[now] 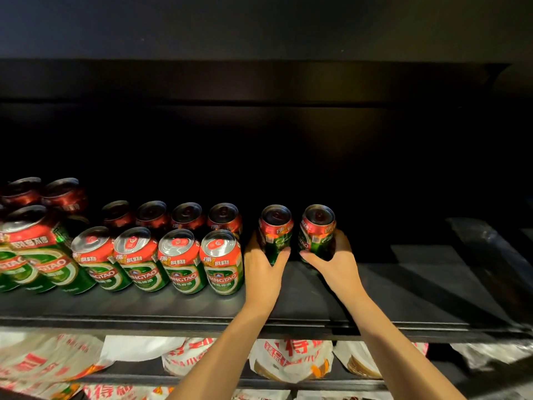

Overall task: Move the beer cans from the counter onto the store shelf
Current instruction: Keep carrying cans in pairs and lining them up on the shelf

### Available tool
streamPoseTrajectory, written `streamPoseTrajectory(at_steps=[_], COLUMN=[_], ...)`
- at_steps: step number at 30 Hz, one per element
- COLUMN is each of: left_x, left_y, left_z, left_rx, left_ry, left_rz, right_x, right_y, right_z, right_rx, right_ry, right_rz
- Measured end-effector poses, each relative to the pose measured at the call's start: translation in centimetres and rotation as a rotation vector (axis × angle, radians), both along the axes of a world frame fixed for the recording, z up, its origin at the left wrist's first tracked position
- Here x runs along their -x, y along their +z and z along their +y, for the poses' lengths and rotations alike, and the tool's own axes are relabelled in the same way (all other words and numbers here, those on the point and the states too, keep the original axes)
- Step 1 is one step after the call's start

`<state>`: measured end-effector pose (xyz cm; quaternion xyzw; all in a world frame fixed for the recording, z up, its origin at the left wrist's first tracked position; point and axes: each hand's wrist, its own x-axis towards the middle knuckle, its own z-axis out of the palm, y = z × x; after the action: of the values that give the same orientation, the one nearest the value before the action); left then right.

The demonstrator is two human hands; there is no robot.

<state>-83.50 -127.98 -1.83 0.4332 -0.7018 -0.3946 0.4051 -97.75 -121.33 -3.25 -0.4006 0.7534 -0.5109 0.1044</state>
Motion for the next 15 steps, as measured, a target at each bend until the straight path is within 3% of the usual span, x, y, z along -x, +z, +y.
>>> streamPoseTrajectory(at_steps=[6,9,15], left_x=[0.2,0.1,0.2], left_y=[0.0,0.0,-1.1], left_z=[0.3,0.3,-0.4], left_rx=[-0.077,-0.060,-0.029], left_ry=[-0.018,-0.063,-0.033], left_rz=[-0.008,0.054,0.006], right_x=[-0.3,-0.3,-0.1], right_y=[0.2,0.0,-0.1], right_z=[0.1,0.0,-0.2], right_rx=[-0.014,-0.017,-0.033], right_ry=[0.018,0.040,0.019], right_rz=[-0.009,-0.027,0.002])
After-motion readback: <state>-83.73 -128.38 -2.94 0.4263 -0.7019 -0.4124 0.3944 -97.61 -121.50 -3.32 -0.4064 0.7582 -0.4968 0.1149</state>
